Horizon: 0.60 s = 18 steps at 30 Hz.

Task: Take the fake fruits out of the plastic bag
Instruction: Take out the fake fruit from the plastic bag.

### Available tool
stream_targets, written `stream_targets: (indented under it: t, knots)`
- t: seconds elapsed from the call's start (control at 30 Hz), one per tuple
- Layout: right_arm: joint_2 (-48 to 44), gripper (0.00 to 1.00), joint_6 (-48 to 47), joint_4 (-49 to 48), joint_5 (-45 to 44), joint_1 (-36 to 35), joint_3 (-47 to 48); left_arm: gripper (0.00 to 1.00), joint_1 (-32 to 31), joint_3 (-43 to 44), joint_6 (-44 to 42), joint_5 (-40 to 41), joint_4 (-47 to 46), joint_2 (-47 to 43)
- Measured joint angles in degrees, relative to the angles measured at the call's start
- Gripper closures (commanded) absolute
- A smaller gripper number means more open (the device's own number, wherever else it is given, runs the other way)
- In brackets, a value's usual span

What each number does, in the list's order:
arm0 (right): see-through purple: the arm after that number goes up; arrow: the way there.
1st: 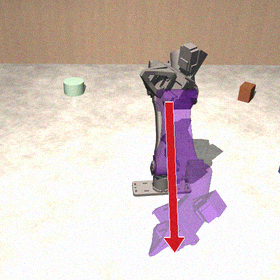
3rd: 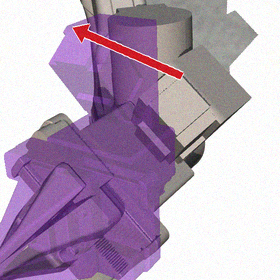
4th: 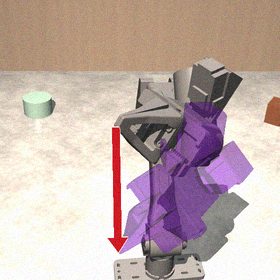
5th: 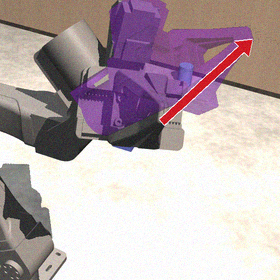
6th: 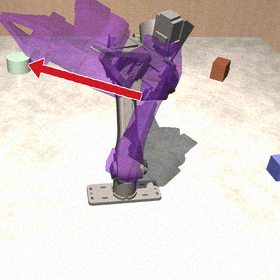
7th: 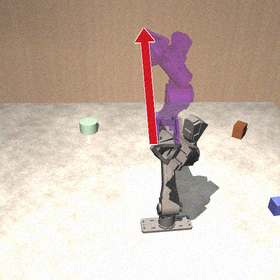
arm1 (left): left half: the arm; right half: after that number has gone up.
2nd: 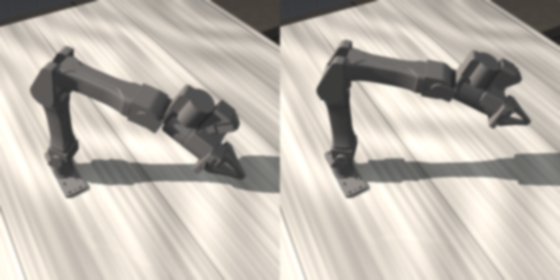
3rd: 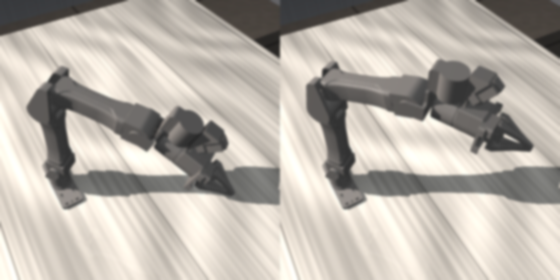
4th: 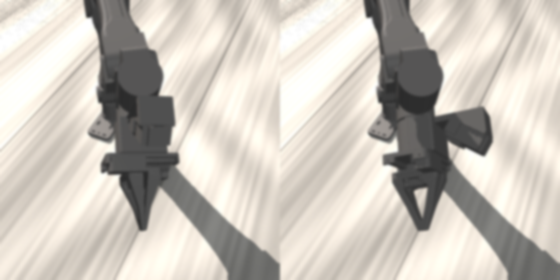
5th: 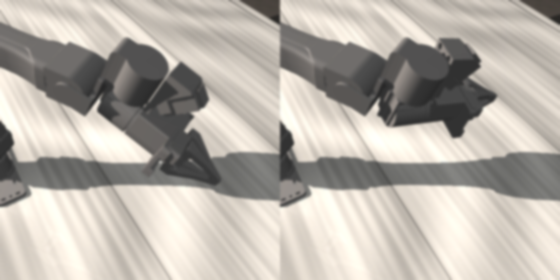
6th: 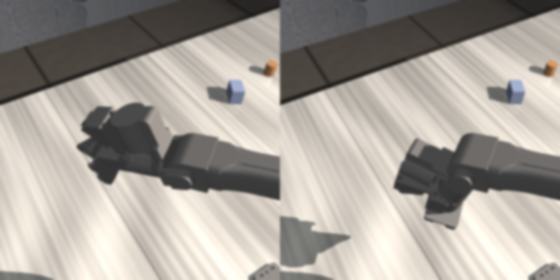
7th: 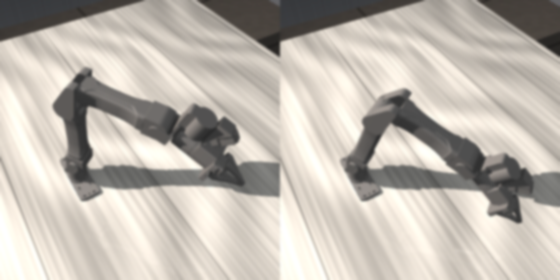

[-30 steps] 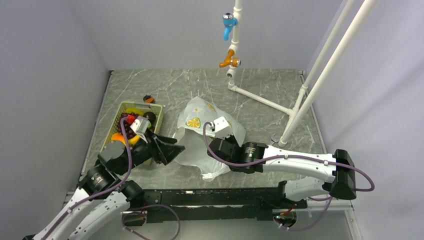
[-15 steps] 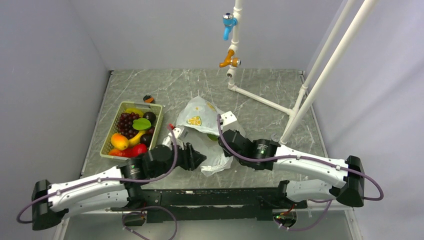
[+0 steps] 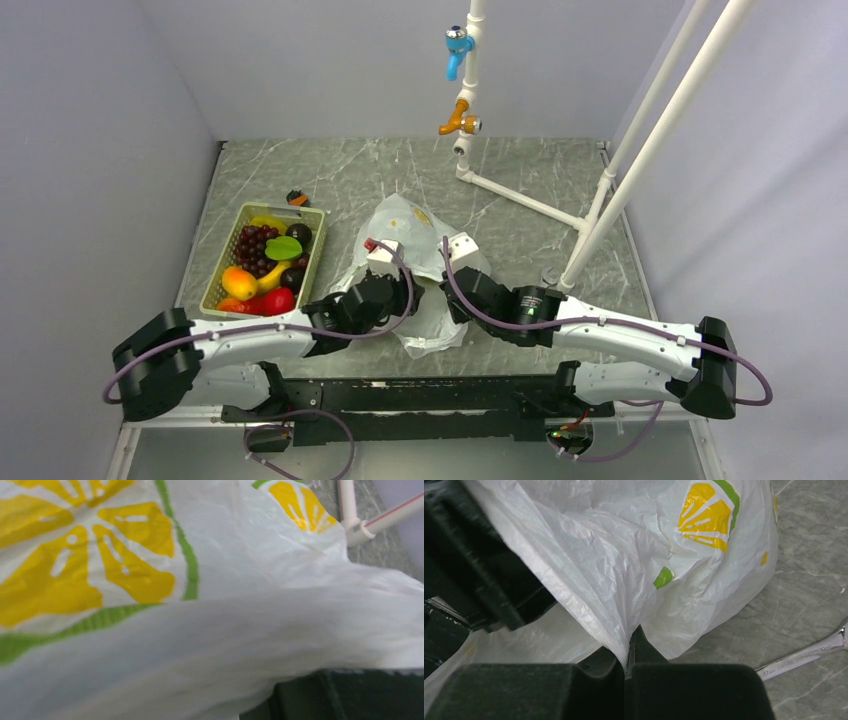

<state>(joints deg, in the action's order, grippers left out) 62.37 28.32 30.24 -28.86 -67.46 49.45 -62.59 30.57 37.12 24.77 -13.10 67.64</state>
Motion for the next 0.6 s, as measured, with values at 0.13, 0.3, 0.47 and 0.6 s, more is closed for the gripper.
stream_targets:
  t: [0.13,0.3,0.47,0.6]
  knots:
    - [-0.13,1.0,0.2,-0.55,1.03,0.0,-0.39,0.54,2.14,0.09,0.24,-0.13,-4.55,4.7]
    - [-0.26,1.0,0.17,-1.77,2.23,0.02,-0.39,0.52,4.42,-0.07,0.0,-0.61,-13.84,10.38]
    - [-0.31,1.0,-0.07,-2.34,2.4,0.04,-0.39,0.43,6.21,0.22,0.2,-1.4,-21.11,18.4]
    - [-0.94,1.0,-0.11,-2.43,2.4,0.04,-0.39,0.29,6.62,1.01,0.52,-1.36,-24.2,23.34]
